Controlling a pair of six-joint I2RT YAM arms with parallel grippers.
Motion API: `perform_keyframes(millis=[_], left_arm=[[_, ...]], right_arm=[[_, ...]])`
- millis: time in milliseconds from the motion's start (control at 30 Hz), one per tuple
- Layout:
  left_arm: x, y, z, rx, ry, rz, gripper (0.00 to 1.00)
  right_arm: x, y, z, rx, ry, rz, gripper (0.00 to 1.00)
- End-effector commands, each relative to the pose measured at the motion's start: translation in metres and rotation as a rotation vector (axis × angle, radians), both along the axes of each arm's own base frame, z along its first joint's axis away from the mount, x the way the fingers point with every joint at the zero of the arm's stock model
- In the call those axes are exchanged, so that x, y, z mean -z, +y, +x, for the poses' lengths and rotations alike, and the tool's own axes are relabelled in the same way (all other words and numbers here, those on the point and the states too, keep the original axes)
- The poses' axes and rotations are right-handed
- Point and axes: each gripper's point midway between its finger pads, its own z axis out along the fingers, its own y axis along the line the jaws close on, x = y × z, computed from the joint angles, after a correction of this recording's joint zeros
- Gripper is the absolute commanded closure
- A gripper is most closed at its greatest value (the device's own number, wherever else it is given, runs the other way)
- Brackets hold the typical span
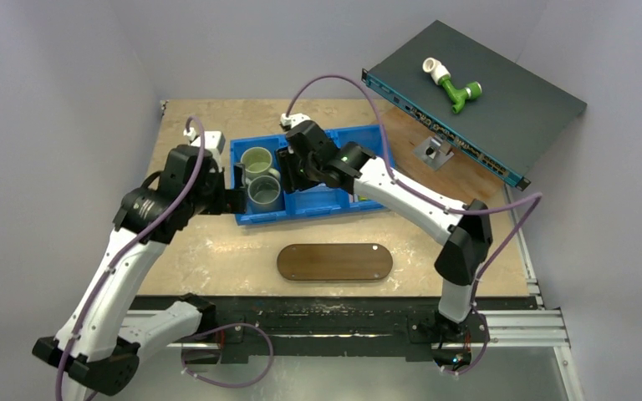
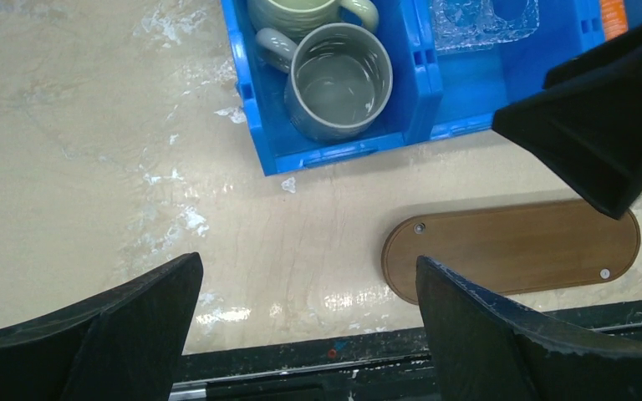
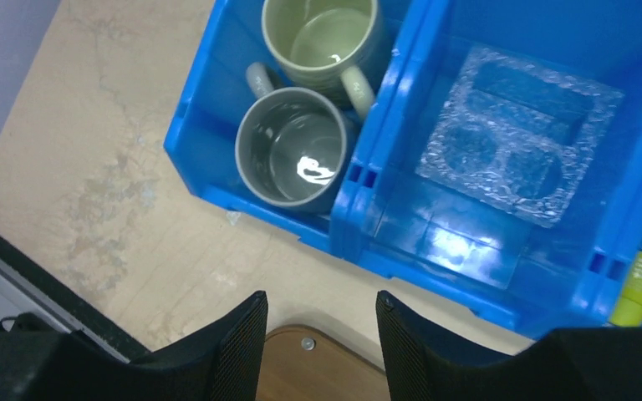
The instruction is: Prepare toiletry sets of a toothbrush and toothpaste on the tray
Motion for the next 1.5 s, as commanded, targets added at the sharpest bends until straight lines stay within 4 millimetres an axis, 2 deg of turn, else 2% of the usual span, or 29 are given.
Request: perform_keyframes(millis=[0,233,467,700,1000,1467], left_arm=[[-0.008,0.006,-0.006,-0.029,-0.109,-0.051,0.01],[-0.001,0.016,-0.029,-0.022,-0.158,-0.069,0.01],[0.004,0.015,-0.047,0.029,-0.2,-0.109,0.0],[0.011,0.01,-0.055,0.076,-0.227,-0.144,0.0],[0.031,0.008,-0.059,0.084,-0.206,-0.154,0.0],[0.032,0.01,-0.061,0.081,-0.228,-0.155,0.0]], right_arm=[[-0.013,0.033,-0.009,-0.108,-0.014,0.02,0.48],[0.008,0.074,-0.008,-0.188,-0.003,0.007,0.49],[0.037,0.097,0.001,-0.222,0.013,-0.027,0.49],[0.06,0.108,0.014,-0.221,-0.007,-0.054,0.49],[0.084,0.119,0.027,-0.234,-0.029,-0.088,0.5],[0.112,0.129,0.034,-0.252,-0.023,-0.115,0.56]])
